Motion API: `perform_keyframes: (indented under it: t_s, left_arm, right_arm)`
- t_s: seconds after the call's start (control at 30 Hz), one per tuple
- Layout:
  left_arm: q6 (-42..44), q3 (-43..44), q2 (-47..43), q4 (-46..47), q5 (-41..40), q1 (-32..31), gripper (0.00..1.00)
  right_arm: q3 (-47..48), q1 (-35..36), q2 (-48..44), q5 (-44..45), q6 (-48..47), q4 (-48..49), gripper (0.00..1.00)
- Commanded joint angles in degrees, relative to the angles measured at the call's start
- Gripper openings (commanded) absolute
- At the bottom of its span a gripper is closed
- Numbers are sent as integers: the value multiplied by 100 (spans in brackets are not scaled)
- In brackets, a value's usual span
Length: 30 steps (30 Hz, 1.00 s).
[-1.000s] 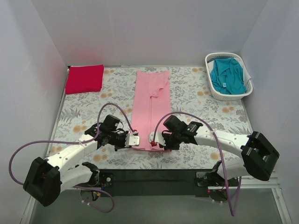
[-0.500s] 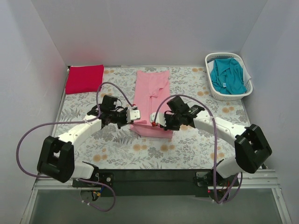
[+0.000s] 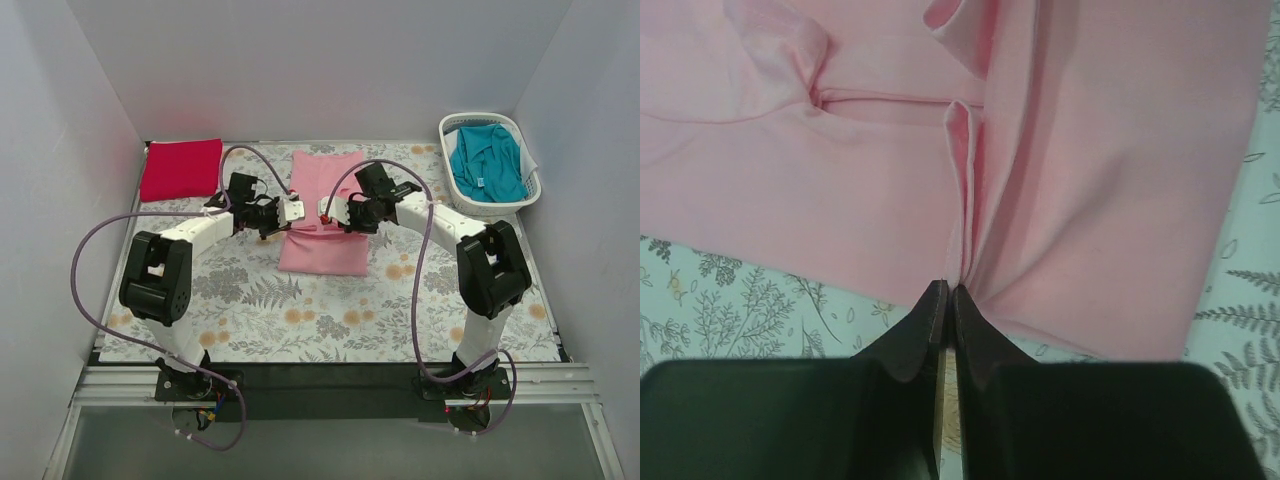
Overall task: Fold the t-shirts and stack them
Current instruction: Fold the tshirt
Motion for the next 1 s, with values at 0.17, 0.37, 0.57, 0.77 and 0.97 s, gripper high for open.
perform_keyframes:
  t_s: [0.17,0.37,0.57,0.77,0.97]
  left_arm:
    - [163,739,486,337,88,236,0]
    - [-4,994,881,627,53,280,0]
    - [-617,942,1066,1417,-307,289,29]
    - [-1234,732,619,1971,-694,368,49]
    - [-1648,29,-495,1420,-494,412,48]
  right_arm:
    - [1122,-294,673,-178,-637,-144,1]
    - [1527,-355,1112,-213,-699,-135,1]
    - [1939,-364,1429,76,-550,-109,31]
    - [2152,-461,1061,235,-242,-39,77]
    - [1458,-426,121,-125,441,-169,60]
